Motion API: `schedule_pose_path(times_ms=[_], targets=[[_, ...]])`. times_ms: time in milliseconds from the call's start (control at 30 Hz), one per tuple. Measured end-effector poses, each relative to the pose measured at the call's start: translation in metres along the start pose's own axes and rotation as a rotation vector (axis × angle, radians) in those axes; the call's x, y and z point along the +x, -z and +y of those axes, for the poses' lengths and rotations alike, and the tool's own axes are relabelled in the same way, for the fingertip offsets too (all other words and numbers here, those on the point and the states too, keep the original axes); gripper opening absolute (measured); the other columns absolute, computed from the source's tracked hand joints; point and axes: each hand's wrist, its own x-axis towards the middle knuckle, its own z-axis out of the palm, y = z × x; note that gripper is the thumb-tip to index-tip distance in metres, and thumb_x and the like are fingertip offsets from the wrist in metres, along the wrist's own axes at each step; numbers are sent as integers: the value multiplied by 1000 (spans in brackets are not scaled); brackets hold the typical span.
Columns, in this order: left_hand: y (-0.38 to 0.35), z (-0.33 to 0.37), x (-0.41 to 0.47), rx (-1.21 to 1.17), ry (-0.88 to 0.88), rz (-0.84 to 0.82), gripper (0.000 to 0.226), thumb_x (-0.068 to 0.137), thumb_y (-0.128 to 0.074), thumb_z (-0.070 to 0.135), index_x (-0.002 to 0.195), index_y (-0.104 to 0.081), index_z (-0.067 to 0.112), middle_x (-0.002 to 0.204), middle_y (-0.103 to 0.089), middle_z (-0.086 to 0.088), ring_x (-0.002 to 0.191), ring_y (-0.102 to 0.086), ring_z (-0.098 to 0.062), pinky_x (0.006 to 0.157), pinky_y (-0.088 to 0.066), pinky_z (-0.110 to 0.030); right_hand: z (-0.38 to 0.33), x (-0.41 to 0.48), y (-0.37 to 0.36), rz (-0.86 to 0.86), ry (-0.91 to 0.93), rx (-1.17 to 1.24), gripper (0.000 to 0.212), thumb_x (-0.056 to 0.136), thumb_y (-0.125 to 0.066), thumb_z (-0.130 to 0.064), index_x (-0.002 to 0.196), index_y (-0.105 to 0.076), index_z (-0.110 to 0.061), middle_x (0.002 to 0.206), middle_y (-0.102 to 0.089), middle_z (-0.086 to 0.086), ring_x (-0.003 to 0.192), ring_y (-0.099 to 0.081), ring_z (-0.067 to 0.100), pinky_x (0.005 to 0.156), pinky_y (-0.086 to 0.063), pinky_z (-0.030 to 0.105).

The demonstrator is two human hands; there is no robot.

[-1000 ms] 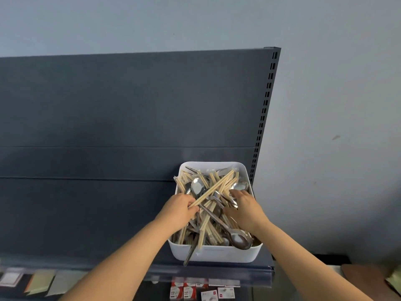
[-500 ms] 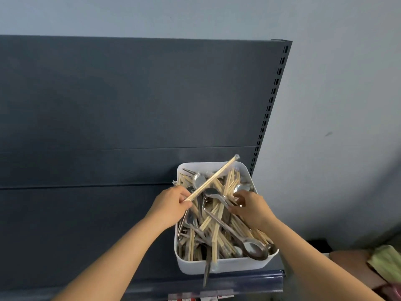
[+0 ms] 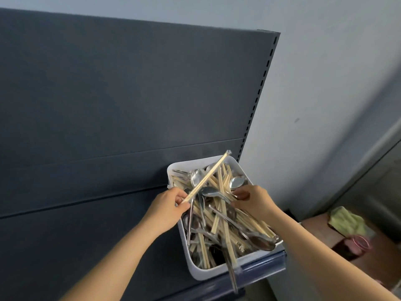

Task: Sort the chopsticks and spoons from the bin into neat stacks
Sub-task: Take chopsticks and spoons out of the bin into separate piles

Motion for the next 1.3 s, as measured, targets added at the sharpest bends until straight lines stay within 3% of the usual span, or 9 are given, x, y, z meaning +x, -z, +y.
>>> schedule_pose_path(times_ms=[67, 200, 433, 600, 767, 900, 1100, 1200, 1300], targets=[[1, -2, 0, -8, -8, -1, 13, 88, -62, 26, 101, -60, 26, 87, -57, 15, 82, -55, -3, 64, -38, -16, -3, 1, -1, -20, -36, 2, 29, 79, -73, -36, 100, -73, -18, 93, -71, -4, 84, -63, 10, 77, -50, 24], [2, -5, -1, -45, -23, -7, 13, 88, -62, 24, 101, -61, 24, 88, -59, 13, 82, -56, -2, 64, -39, -14, -15, 9, -1, -63, -106, -17, 57, 86, -50, -59, 79, -64, -5, 73, -61, 10, 64, -52, 18, 64, -42, 30], [1, -6, -8, -56, -16, 24, 13, 89, -63, 24, 102, -60, 24, 84, -55, 13, 72, -52, -2, 59, -36, -10, -30, 27, -10, -49, -156, -31, 52, 91, -50, -49, 54, -40, -14, 52, -40, 2, 50, -38, 17, 55, -32, 28], [1, -5, -10, -50, -6, 54, 12, 89, -62, 23, 101, -61, 24, 81, -55, 11, 65, -51, -2, 58, -37, -11, -32, 43, -11, -24, -215, 14, 47, 85, -58, -52, 62, -52, -11, 59, -52, 4, 56, -47, 18, 58, -39, 29], [-1, 2, -9, -38, 23, 83, 14, 89, -62, 23, 103, -61, 24, 84, -54, 13, 68, -50, -1, 58, -36, -9, -43, 54, -7, -102, -172, -39, 58, 55, -71, -62, 80, -72, -9, 68, -62, -2, 70, -58, 17, 71, -47, 32], [-3, 9, -6, -45, 45, 108, 13, 89, -62, 24, 102, -59, 26, 84, -54, 14, 68, -50, -1, 57, -34, -10, -45, 63, -11, -156, -125, -75, 34, 77, -68, -39, 91, -73, -9, 72, -61, 0, 75, -57, 19, 81, -44, 31], [-7, 21, -3, -71, 50, 139, 12, 90, -61, 23, 94, -55, 32, 88, -55, 14, 70, -51, -2, 61, -38, -15, -41, 66, 0, -174, -112, 170, 16, 83, -66, -22, 86, -70, -7, 66, -58, 1, 57, -51, 13, 58, -43, 22], [-11, 27, -3, -81, 53, 156, 12, 90, -61, 23, 96, -55, 31, 88, -54, 13, 71, -52, -3, 61, -38, -12, -40, 68, 5, -150, -66, 230, 10, 86, -64, -20, 81, -68, -13, 68, -59, 2, 62, -53, 16, 64, -43, 27], [-14, 32, -2, -86, 59, 166, 11, 91, -60, 23, 98, -56, 30, 89, -56, 12, 72, -54, -3, 61, -39, -13, -43, 68, 10, -113, -25, 297, 15, 86, -65, -19, 92, -70, -6, 78, -63, 7, 72, -55, 18, 70, -44, 30]])
